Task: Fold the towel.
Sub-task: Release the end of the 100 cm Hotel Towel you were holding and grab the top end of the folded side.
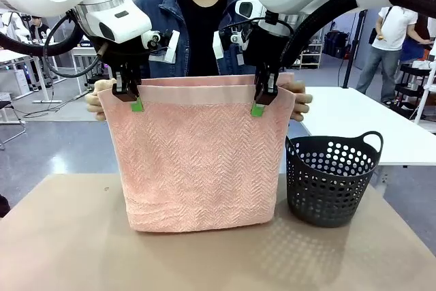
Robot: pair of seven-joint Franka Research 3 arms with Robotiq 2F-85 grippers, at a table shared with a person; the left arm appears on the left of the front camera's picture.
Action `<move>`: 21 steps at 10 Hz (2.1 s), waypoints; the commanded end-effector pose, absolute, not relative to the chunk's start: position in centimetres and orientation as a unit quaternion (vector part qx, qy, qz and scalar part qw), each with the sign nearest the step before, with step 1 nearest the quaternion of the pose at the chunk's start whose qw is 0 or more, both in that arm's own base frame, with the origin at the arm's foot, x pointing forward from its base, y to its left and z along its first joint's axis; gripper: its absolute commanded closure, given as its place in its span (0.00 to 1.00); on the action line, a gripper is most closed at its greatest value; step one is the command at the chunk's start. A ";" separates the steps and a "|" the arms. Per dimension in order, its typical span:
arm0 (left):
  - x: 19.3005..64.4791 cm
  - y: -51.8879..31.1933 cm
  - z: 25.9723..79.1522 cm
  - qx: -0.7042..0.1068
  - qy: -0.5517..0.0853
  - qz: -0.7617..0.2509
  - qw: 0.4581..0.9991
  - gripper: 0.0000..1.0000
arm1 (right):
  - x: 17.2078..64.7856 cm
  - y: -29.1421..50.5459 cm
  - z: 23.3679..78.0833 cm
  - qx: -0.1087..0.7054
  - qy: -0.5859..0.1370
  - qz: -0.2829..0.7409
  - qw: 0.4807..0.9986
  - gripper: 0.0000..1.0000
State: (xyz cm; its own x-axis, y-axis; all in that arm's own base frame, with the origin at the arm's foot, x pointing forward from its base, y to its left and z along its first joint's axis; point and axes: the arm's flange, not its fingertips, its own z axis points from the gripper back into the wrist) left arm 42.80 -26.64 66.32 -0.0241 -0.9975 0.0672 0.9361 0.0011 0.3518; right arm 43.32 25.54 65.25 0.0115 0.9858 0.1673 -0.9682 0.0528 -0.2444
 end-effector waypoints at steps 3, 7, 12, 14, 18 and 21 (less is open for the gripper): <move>42.9 -26.6 66.6 0.104 -0.150 -0.700 0.690 1.00 | 43.3 25.5 65.3 -0.035 -0.146 0.688 0.710 1.00; 42.9 -26.6 66.6 0.104 -0.150 -0.700 0.690 1.00 | 43.3 25.5 65.3 -0.035 -0.146 0.688 0.710 1.00; 42.9 -26.6 66.6 0.104 -0.150 -0.700 0.690 1.00 | 43.3 25.5 65.3 -0.035 -0.146 0.688 0.710 1.00; 42.9 -26.6 66.6 0.104 -0.150 -0.700 0.690 1.00 | 43.3 25.5 65.3 -0.035 -0.146 0.688 0.710 1.00; 42.6 -26.5 66.6 0.107 -0.166 -0.704 0.682 0.60 | 43.3 25.5 65.3 -0.028 -0.151 0.690 0.707 0.64; 42.2 -26.1 67.7 0.125 -0.184 -0.691 0.687 0.27 | 42.9 25.2 66.1 -0.034 -0.160 0.685 0.710 0.60</move>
